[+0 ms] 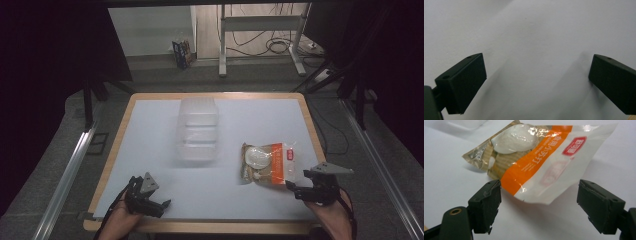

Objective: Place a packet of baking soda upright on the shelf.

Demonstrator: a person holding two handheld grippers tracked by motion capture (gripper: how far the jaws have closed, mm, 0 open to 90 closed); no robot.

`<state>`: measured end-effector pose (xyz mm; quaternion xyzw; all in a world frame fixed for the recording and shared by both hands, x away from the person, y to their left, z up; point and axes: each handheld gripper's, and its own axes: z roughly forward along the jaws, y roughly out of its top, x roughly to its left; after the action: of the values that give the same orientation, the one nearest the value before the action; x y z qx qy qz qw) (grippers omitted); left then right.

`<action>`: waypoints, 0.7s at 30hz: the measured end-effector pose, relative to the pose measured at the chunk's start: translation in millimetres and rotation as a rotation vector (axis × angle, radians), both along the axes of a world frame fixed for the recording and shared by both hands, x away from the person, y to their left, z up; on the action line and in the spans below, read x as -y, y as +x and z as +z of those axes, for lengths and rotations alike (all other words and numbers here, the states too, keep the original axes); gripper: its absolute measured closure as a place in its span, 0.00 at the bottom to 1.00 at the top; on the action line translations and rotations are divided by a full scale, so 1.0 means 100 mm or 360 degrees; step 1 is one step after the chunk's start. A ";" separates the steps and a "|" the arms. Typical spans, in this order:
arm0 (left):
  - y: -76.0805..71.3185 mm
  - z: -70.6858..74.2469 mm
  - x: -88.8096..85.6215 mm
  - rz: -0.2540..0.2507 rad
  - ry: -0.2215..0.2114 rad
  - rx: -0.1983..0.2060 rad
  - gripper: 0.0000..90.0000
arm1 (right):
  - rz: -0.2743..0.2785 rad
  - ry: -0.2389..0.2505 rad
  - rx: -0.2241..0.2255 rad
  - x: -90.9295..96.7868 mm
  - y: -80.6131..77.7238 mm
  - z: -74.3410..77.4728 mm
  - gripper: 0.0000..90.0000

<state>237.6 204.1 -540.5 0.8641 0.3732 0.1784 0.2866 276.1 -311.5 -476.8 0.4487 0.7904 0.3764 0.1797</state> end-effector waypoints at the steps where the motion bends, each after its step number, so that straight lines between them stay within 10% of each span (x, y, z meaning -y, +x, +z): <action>1: 0.00 0.00 0.00 0.0000 0.0003 0.0000 0.02 | -0.0003 0.0000 -0.0001 0.00 0.02 0.00 0.21; 21: 0.00 0.00 0.01 0.0000 0.0009 -0.0003 0.02 | 0.0043 0.0013 -0.0070 -0.12 0.41 -0.09 0.25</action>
<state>237.9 203.5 -540.9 0.8652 0.3729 0.1785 0.2837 316.6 -299.9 -486.1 0.4469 0.7986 0.3720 0.1552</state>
